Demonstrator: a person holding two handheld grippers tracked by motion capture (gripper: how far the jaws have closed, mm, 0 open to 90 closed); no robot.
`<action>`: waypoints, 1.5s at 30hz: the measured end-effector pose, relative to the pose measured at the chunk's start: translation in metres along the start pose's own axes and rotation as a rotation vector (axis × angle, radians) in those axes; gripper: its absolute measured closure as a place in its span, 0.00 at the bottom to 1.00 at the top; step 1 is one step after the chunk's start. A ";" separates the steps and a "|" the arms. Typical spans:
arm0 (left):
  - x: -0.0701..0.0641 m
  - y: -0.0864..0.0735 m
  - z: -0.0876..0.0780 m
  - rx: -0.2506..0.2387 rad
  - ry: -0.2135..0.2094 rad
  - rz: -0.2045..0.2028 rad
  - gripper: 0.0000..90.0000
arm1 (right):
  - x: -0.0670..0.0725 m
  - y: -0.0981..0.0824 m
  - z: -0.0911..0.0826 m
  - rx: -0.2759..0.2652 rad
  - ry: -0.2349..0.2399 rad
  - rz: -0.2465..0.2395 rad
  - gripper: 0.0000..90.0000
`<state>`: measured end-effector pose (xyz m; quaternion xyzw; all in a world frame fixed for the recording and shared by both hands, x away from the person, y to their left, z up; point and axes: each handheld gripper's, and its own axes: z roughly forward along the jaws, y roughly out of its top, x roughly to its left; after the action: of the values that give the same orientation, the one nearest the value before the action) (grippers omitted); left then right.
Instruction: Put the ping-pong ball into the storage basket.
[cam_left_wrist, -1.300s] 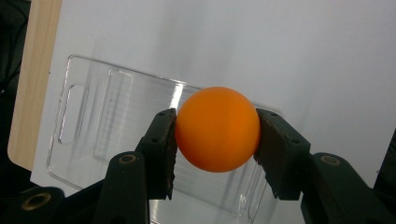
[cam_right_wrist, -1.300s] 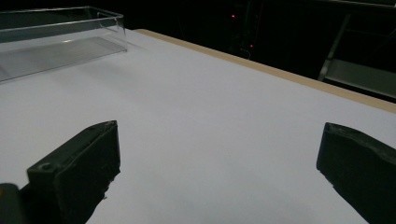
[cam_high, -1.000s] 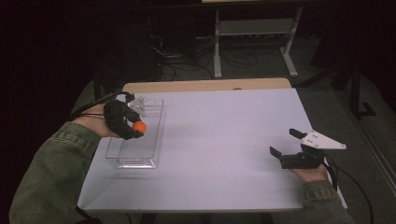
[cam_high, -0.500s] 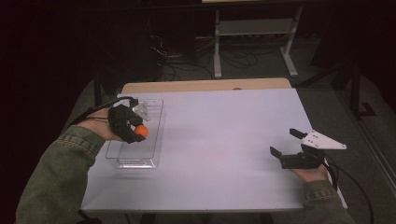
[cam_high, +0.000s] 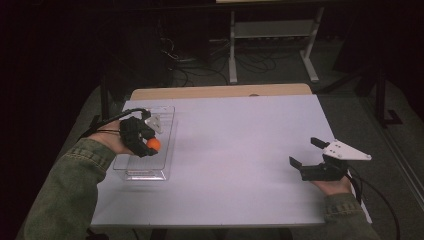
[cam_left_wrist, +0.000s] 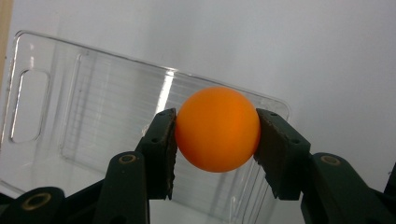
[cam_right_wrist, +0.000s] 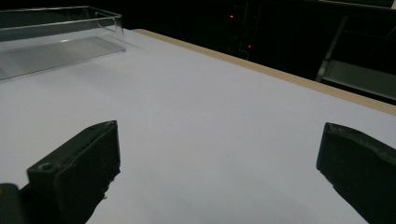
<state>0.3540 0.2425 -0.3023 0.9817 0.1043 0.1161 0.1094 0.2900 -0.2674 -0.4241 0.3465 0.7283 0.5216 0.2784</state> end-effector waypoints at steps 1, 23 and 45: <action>0.000 0.000 0.001 -0.001 -0.003 0.001 0.57 | 0.000 0.000 0.000 -0.001 -0.001 0.000 0.00; -0.005 -0.016 0.030 -0.006 -0.033 -0.029 0.57 | 0.001 0.000 0.000 0.000 0.002 -0.004 0.00; 0.001 -0.021 0.057 -0.003 -0.058 -0.058 0.56 | 0.001 0.000 0.001 0.006 0.002 -0.005 0.00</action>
<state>0.3659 0.2520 -0.3611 0.9810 0.1293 0.0844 0.1174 0.2900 -0.2663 -0.4245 0.3449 0.7309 0.5191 0.2780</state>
